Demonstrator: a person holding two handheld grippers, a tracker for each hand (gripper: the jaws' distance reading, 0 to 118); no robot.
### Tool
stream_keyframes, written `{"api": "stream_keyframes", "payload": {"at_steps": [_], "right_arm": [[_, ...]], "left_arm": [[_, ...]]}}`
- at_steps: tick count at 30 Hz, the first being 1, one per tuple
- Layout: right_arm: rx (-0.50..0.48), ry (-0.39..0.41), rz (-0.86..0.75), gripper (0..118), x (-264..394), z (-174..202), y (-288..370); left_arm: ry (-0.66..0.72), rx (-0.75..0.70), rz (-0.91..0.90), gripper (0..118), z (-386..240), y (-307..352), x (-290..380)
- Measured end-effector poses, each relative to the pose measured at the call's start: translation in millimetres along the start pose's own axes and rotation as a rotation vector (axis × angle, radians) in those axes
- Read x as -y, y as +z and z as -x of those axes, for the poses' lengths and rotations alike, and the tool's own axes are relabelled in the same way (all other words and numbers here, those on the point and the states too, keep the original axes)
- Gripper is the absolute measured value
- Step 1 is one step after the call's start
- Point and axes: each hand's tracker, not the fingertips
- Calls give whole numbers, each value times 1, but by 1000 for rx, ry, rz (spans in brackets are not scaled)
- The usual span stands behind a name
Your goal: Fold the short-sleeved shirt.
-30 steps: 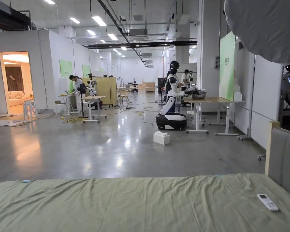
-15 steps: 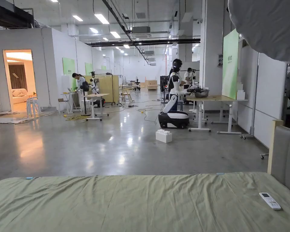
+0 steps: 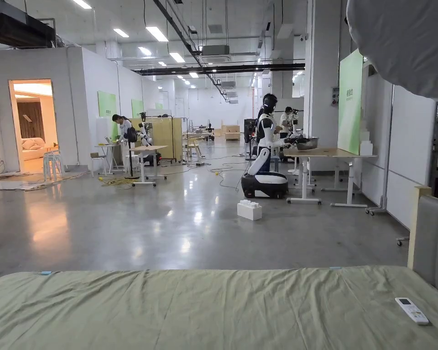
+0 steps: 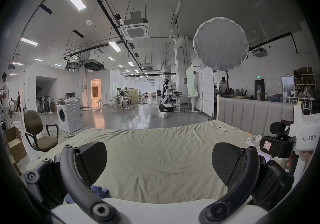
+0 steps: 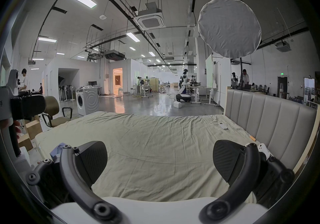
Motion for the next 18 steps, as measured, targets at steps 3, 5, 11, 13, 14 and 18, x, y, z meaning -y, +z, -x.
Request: {"api": "stream_keyframes", "payload": {"at_steps": [3, 5, 11, 13, 14, 18], "right_arm": [[-8, 6, 7, 118, 0, 0, 1], [-9, 11, 6, 118, 0, 0, 1], [-8, 25, 14, 118, 0, 2, 0], [-7, 24, 17, 118, 1, 3, 0], [-10, 24, 19, 118, 1, 3, 0], [-16, 21, 22, 118, 0, 2, 1]], "left_arm": [[-7, -3, 4, 118, -1, 0, 1], [-8, -6, 10, 118, -2, 0, 1], [9, -18, 22, 118, -2, -1, 3], [24, -9, 26, 118, -2, -2, 5], [25, -4, 26, 118, -2, -2, 5], [17, -20, 29, 118, -1, -2, 4]]}}
